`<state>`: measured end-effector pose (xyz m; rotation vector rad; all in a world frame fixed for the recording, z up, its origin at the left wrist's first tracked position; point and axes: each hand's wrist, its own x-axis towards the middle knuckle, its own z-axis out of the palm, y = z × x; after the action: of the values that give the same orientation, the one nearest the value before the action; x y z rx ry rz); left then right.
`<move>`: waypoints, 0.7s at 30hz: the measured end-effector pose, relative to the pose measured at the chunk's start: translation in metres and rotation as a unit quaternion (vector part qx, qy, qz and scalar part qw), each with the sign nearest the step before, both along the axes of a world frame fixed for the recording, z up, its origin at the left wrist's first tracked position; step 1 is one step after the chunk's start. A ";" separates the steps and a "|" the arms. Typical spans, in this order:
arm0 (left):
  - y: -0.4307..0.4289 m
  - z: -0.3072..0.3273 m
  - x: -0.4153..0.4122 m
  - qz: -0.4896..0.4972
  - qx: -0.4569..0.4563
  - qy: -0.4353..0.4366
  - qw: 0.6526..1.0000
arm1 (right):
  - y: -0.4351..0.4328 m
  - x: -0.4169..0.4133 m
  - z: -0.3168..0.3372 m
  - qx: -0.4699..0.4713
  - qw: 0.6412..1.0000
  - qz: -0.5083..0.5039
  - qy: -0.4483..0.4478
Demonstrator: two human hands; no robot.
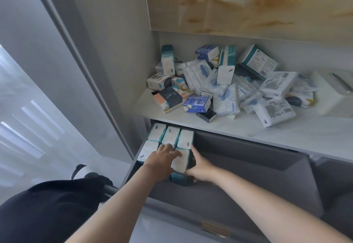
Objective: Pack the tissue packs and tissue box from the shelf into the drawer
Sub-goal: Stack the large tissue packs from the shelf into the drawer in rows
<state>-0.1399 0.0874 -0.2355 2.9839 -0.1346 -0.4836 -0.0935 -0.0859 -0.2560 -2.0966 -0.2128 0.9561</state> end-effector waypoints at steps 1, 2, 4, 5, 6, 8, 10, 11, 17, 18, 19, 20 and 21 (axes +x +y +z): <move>-0.001 0.001 0.001 0.000 0.000 0.006 1.000 | -0.003 0.002 0.002 -0.010 1.000 0.017 -0.001; -0.002 0.002 0.002 -0.001 0.003 0.013 1.000 | -0.006 0.005 0.004 -0.020 0.999 0.029 -0.012; -0.004 0.008 0.004 -0.004 0.011 0.028 1.000 | -0.013 0.014 0.014 -0.048 0.996 0.056 -0.052; -0.005 0.013 0.005 -0.005 0.012 0.029 0.999 | -0.017 0.020 0.022 -0.063 0.992 0.072 -0.078; -0.006 0.018 0.009 -0.004 0.006 0.024 1.000 | -0.021 0.026 0.031 -0.076 0.988 0.083 -0.109; -0.009 0.034 0.020 0.012 -0.028 -0.002 1.000 | -0.031 0.041 0.052 -0.088 0.976 0.081 -0.181; -0.015 0.054 0.037 0.042 -0.079 -0.041 0.995 | -0.041 0.061 0.077 -0.080 0.965 0.048 -0.245; -0.019 0.064 0.047 0.058 -0.104 -0.062 0.991 | -0.046 0.072 0.089 -0.070 0.959 0.026 -0.274; -0.059 0.117 0.129 0.072 -0.164 -0.155 0.972 | -0.086 0.143 0.144 -0.038 0.915 -0.042 -0.400; -0.067 0.124 0.144 0.074 -0.172 -0.165 0.968 | -0.092 0.155 0.146 -0.039 0.913 -0.043 -0.403; -0.075 0.130 0.158 0.081 -0.183 -0.176 0.964 | -0.098 0.166 0.147 -0.038 0.913 -0.044 -0.404; -0.083 0.136 0.172 0.090 -0.196 -0.185 0.959 | -0.101 0.178 0.146 -0.035 0.915 -0.048 -0.400; -0.090 0.142 0.184 0.101 -0.207 -0.190 0.954 | -0.103 0.188 0.145 -0.028 0.919 -0.057 -0.390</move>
<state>0.0444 -0.0028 -0.0938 2.5970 0.0353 0.1342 0.0942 -0.1890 -0.1108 -2.4160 -0.4592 0.0085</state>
